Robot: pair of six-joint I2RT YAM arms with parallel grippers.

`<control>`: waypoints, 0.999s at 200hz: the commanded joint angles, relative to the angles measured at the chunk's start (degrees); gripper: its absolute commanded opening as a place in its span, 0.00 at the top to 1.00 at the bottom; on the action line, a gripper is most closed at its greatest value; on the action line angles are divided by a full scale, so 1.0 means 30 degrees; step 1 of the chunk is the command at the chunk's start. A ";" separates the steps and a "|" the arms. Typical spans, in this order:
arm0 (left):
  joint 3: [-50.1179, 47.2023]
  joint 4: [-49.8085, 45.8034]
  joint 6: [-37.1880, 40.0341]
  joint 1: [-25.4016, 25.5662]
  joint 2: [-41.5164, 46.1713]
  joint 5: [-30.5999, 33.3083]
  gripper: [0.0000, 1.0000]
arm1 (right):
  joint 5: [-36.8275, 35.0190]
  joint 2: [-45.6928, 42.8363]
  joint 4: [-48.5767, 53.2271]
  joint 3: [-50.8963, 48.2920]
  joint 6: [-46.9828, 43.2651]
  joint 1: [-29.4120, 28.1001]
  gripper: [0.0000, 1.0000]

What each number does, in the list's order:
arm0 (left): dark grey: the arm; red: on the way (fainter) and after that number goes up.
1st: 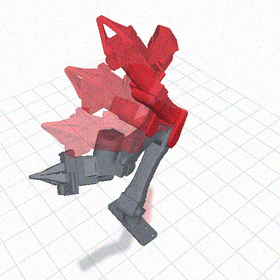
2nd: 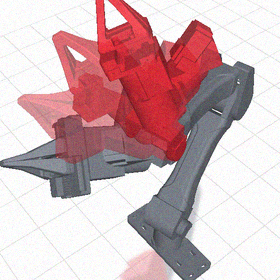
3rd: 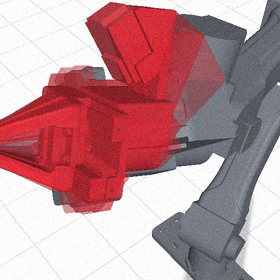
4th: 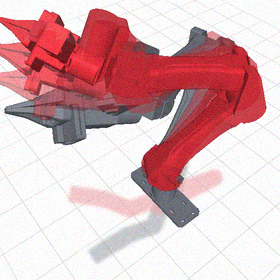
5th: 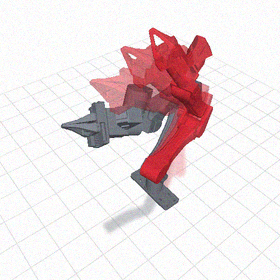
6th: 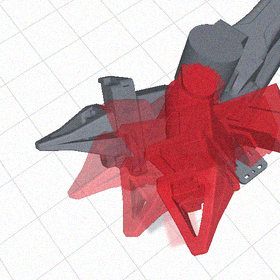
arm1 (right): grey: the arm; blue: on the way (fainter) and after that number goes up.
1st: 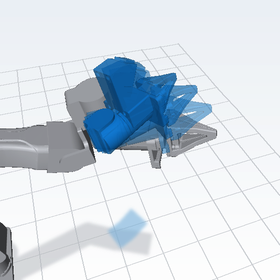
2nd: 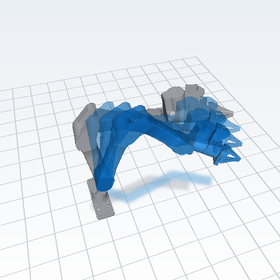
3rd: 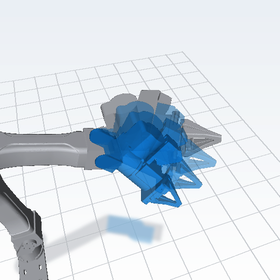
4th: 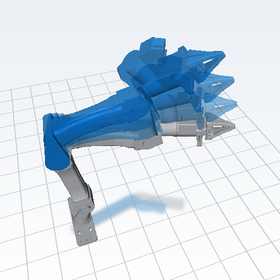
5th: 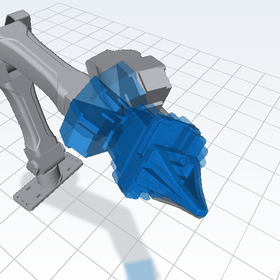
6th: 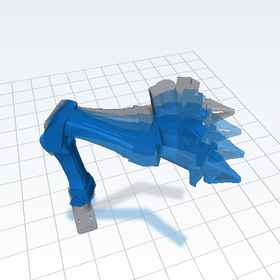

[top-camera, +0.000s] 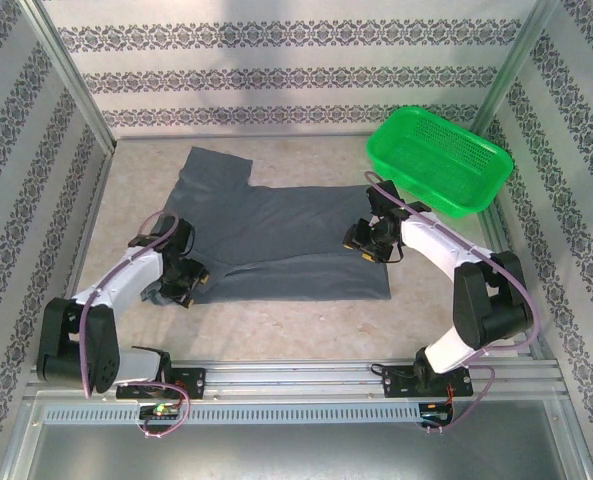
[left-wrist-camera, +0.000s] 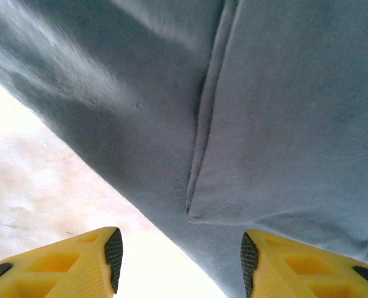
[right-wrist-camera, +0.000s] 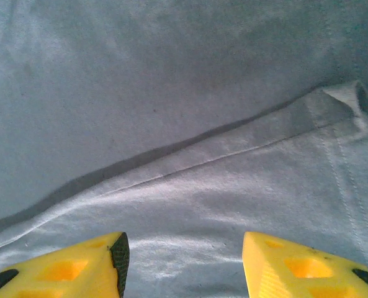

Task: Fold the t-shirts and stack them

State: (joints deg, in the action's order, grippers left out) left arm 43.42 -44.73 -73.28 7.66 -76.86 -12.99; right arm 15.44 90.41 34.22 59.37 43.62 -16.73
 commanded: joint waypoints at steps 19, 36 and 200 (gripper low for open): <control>0.0077 0.2234 -0.1898 0.0656 -0.1469 -0.0638 0.49 | 0.1077 0.0176 -0.0495 0.0379 -0.0198 0.0000 0.48; 0.0254 0.2484 -0.1786 0.0725 -0.1955 -0.0439 0.53 | 0.1118 0.0127 -0.0448 0.0307 -0.0125 0.0004 0.48; 0.7373 0.0985 0.2918 0.1079 -0.5924 0.0943 1.00 | 0.1026 0.0140 -0.0405 0.1097 0.0285 0.0644 0.56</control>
State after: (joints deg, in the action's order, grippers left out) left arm 59.90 -39.18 -70.65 9.58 -90.63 -11.44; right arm 17.72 90.54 33.04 60.93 43.57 -15.90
